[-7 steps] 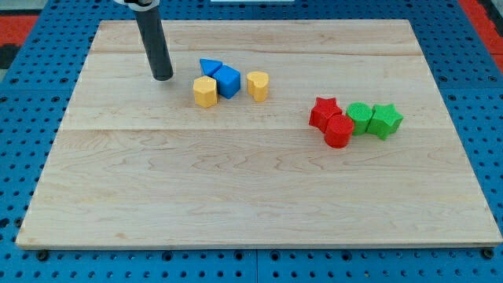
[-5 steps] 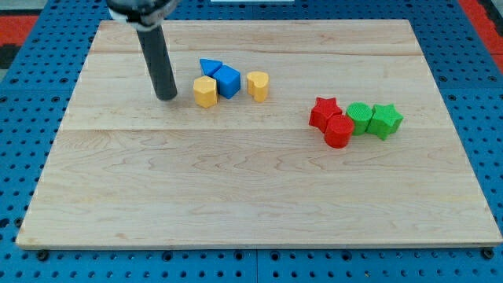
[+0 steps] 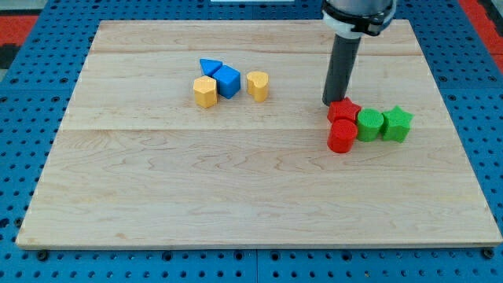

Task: Move the red blocks slightly towards down along with the green blocks

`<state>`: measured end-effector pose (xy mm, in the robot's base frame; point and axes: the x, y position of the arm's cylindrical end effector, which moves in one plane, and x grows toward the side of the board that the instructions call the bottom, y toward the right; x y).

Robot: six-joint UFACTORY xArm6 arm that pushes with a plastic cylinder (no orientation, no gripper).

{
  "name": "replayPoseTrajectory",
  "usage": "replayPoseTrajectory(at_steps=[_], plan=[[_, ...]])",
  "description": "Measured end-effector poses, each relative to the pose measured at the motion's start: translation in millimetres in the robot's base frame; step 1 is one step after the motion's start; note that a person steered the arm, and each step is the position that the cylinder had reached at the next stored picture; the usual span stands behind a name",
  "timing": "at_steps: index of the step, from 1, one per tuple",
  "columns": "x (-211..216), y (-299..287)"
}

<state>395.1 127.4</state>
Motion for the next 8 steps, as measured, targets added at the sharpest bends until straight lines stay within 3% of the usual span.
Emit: replayPoseTrajectory(at_steps=[1,2,3,4,6,7,8], plan=[[29.1,22.6],[14.3,22.8],[-21.0,61.9],[-3.3,122.0],[62.5,99.6],[37.5,98.1],[-6.7,132.4]])
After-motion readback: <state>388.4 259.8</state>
